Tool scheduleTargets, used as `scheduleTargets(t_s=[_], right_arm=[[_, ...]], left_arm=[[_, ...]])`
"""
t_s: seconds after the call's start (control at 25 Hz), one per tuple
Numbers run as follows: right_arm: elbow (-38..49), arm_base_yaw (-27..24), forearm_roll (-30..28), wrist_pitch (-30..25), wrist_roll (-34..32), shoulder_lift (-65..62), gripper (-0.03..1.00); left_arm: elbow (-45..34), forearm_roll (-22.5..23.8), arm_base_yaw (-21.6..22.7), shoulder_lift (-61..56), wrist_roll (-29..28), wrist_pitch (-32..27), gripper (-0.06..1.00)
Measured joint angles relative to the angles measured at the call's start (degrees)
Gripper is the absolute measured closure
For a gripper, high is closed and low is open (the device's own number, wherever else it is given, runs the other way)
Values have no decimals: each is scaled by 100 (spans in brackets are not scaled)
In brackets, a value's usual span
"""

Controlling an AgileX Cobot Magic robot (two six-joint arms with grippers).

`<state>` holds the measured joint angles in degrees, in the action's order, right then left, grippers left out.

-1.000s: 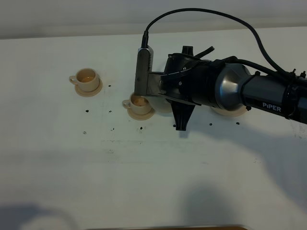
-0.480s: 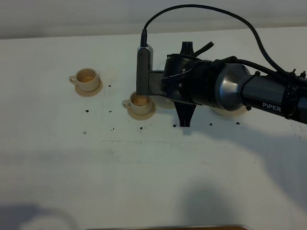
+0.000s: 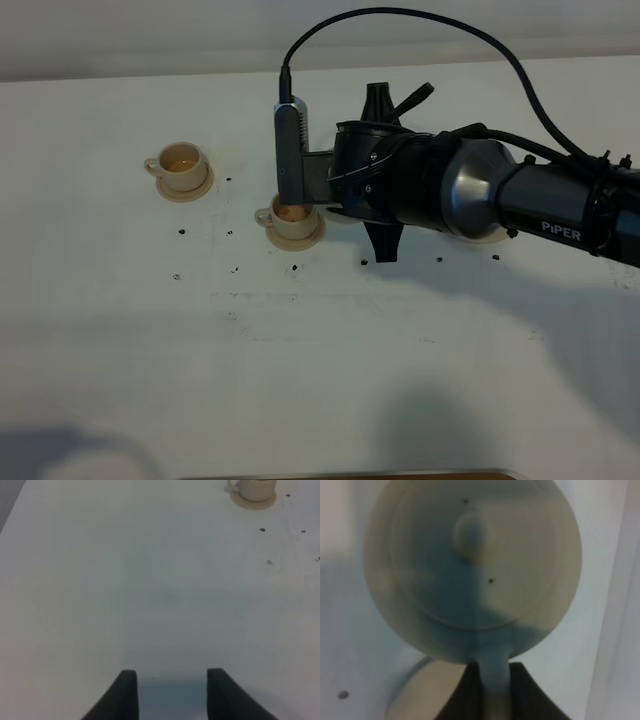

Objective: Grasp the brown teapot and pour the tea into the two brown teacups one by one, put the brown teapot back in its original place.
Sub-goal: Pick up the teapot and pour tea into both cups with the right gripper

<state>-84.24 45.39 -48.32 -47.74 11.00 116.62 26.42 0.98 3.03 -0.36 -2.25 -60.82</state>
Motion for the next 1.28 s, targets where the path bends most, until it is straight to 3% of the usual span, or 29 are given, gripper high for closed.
scheduleTargets(t_s=[1.28], right_arm=[[0,94,-772,6,296,0,86]], left_arm=[[0,0,0,0,0,0,63]])
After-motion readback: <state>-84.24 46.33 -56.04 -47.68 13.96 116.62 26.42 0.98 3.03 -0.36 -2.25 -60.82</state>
